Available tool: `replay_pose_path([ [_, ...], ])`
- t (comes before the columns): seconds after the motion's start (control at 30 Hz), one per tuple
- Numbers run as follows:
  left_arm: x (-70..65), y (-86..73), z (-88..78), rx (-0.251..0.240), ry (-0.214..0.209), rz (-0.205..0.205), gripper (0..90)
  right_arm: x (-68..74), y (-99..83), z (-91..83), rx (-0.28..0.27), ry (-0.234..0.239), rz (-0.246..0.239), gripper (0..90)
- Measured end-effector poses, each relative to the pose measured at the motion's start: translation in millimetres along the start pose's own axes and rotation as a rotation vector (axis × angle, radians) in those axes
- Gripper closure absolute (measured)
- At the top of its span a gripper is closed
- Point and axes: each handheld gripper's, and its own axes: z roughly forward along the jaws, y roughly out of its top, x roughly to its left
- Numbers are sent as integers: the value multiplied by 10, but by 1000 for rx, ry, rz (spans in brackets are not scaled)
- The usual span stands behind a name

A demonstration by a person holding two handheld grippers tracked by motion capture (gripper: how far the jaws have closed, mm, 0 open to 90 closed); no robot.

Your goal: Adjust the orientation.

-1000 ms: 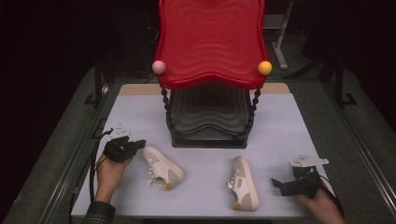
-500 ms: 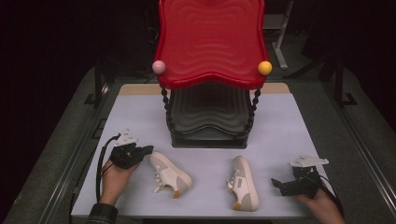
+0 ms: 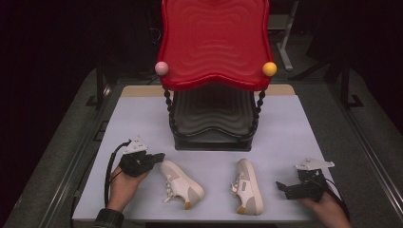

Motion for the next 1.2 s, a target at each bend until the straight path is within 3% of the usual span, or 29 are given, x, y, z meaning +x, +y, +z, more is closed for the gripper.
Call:
replay_pose_path([
  [0.23, -73, 62, -124, -34, -23, 13, 897, 0, 0, 0, 0, 0, 0, 0],
  [0.33, -234, 74, -212, -31, -33, 53, 897, 0, 0, 0, 0, 0, 0, 0],
  [0.5, -442, 15, -265, -30, -72, 72, 897, 0, -1, 0, -1, -1, -1, 0],
  [0.73, -647, -112, -356, -8, -96, 89, 897, 0, -1, 0, -1, -1, -1, 0],
  [0.9, -733, -205, -338, 31, -107, 101, 897, 1, -1, 0, -1, -1, -1, 0],
  [1.2, -746, -214, -272, 41, -118, 104, 897, 2, 0, -1, 0, 0, 1, 0],
])
